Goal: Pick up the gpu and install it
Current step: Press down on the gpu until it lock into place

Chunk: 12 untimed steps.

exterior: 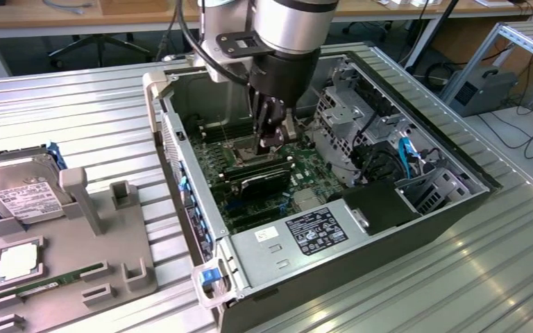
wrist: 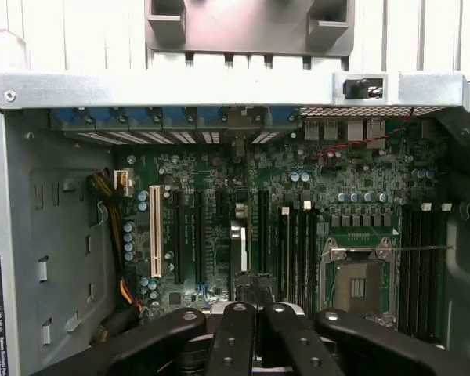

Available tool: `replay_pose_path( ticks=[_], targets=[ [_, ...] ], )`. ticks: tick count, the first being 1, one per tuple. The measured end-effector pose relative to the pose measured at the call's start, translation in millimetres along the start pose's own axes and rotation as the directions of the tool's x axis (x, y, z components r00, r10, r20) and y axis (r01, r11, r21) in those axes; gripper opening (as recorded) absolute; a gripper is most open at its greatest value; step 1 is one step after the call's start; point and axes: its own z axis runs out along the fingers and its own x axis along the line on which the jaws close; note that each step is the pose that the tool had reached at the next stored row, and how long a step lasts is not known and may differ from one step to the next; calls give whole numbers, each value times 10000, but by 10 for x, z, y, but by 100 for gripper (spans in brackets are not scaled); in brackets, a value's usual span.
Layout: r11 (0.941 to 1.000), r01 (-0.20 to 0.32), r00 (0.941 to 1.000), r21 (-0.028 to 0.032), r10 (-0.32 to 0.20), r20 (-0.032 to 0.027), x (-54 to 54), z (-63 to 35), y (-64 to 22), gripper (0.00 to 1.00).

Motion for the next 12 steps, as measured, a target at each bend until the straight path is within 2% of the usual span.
replay_pose_path(
  ticks=[5, 9, 12],
  targets=[
    [10000, 0, 10000, 0, 0, 0, 5, 159, -2, 11],
    [10000, 0, 10000, 0, 0, -2, 7, 233, -3, 11],
    [10000, -1, 10000, 1, 1, -7, -1, 240, -3, 11]
  ],
)
